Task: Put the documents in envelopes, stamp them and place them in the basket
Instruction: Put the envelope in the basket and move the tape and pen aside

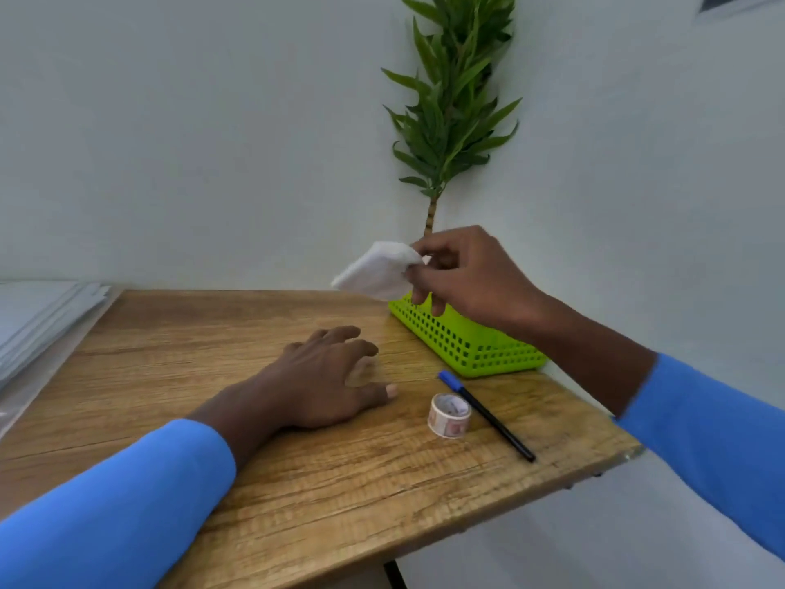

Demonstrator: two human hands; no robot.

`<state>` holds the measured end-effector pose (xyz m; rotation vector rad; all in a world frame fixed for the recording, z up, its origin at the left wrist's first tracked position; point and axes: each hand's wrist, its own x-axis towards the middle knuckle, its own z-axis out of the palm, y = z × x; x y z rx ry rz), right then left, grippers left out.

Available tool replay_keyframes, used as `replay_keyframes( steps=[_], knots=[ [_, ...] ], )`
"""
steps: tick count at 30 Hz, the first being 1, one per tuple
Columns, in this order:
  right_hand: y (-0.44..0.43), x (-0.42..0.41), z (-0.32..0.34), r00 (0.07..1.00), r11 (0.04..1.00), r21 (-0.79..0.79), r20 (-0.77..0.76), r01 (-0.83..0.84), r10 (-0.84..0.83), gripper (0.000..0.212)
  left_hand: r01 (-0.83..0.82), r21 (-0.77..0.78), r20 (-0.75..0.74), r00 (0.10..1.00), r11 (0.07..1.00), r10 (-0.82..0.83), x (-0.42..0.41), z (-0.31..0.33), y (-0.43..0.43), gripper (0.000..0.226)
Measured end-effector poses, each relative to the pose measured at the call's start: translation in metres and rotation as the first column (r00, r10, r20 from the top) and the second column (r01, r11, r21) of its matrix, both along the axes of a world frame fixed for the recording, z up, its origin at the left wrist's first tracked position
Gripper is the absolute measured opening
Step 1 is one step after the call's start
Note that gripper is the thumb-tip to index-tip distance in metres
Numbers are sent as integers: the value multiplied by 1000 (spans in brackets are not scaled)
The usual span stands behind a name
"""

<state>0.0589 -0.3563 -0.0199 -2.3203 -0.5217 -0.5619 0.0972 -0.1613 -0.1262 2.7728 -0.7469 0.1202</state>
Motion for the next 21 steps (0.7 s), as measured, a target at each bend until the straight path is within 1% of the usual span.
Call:
replay_keyframes(
  steps=[3, 6, 8, 10, 13, 15, 17, 18, 21],
  knots=[
    [-45, -40, -12, 1000, 988, 156, -18, 20, -18, 24, 35, 8, -1, 999, 999, -35, -2, -1, 0, 83],
    [-85, -74, -29, 997, 964, 255, -13, 71, -70, 32, 47, -1, 8, 999, 999, -47, -2, -1, 3, 110],
    [-110, -91, -47, 989, 952, 270, -13, 145, -147, 34, 49, -3, 19, 999, 999, -49, -2, -3, 5, 116],
    [-131, -101, -71, 967, 945, 208, -1, 251, -256, 35, 47, -8, 22, 999, 999, -47, -1, -4, 5, 115],
    [-148, -107, -100, 920, 919, 50, 1, 392, -393, 41, 40, -14, 26, 999, 999, -40, -2, -5, 5, 111],
    [-149, -109, -111, 898, 897, -94, -41, 433, -438, 40, 34, -21, 30, 999, 999, -34, -2, -6, 5, 109],
    [-147, -112, -115, 876, 858, -217, -21, 466, -481, 30, 25, -23, 30, 999, 999, -24, -3, -6, 6, 105],
    [-146, -114, -116, 867, 837, -254, 16, 486, -499, 31, 24, -25, 32, 999, 999, -23, -2, -6, 6, 103],
    [-137, -117, -116, 834, 780, -314, 84, 541, -545, 53, 17, -22, 36, 999, 1000, -16, -1, -7, 6, 94]
  ],
)
